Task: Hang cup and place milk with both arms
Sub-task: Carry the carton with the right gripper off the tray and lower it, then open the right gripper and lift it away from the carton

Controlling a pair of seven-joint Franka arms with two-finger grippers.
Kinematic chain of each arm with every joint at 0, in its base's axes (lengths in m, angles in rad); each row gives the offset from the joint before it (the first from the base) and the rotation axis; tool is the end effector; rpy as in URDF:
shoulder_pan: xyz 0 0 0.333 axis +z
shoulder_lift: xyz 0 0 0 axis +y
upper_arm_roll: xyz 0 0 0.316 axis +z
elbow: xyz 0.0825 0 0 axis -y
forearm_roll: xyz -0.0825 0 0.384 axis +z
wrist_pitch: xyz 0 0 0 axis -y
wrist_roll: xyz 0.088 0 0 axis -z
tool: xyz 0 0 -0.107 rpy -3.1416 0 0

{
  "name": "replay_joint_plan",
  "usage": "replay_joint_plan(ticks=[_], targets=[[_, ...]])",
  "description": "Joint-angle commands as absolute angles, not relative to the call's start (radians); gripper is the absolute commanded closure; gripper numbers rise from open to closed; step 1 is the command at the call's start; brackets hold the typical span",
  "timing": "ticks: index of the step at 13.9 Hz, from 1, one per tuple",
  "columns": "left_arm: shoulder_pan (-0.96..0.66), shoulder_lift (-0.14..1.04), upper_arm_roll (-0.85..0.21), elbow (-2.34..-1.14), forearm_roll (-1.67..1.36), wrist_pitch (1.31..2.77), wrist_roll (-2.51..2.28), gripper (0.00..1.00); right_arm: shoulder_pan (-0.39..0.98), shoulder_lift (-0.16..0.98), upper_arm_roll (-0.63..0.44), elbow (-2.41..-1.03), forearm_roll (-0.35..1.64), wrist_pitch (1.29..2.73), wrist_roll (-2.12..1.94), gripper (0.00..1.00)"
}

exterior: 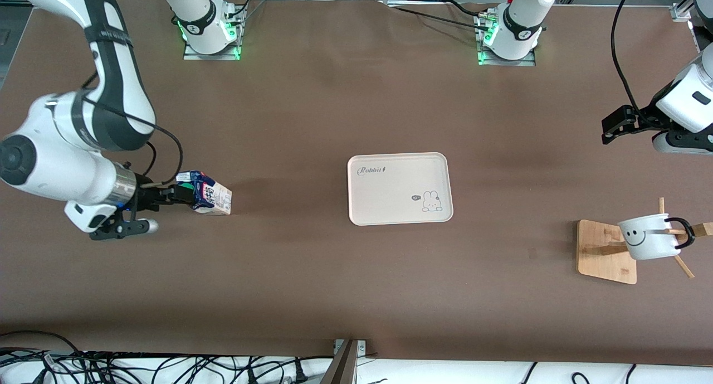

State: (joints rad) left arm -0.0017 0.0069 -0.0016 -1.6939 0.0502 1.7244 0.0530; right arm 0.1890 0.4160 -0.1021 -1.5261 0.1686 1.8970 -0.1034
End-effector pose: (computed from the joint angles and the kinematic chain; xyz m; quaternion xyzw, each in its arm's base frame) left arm 0.5667 0.0028 0.5757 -0.9991 0.0317 -0.0112 0.0251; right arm 0.6696 0.0800 0.4171 -0.9956 -0.0701 0.0207 0.0587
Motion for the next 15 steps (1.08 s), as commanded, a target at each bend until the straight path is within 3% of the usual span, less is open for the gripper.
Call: replay_joint_plan(ticks=[1, 5, 8, 15], targets=[[0.000, 0.021, -0.002, -1.658, 0.038, 1.700, 0.051, 0.00, 0.189, 0.313, -0.106, -1.540, 0.112, 1.815, -0.095, 0.00], [0.000, 0.021, -0.002, -1.657, 0.038, 1.700, 0.049, 0.00, 0.189, 0.154, -0.104, -1.557, 0.068, 1.626, -0.046, 0.00], [-0.002, 0.023, -0.008, -1.655, 0.043, 1.700, 0.029, 0.00, 0.189, 0.057, -0.104, -1.603, 0.032, 1.588, -0.037, 0.00], [0.000, 0.021, -0.006, -1.655, 0.040, 1.700, 0.028, 0.00, 0.178, 0.090, -0.112, -1.560, -0.017, 1.598, -0.040, 0.00]])
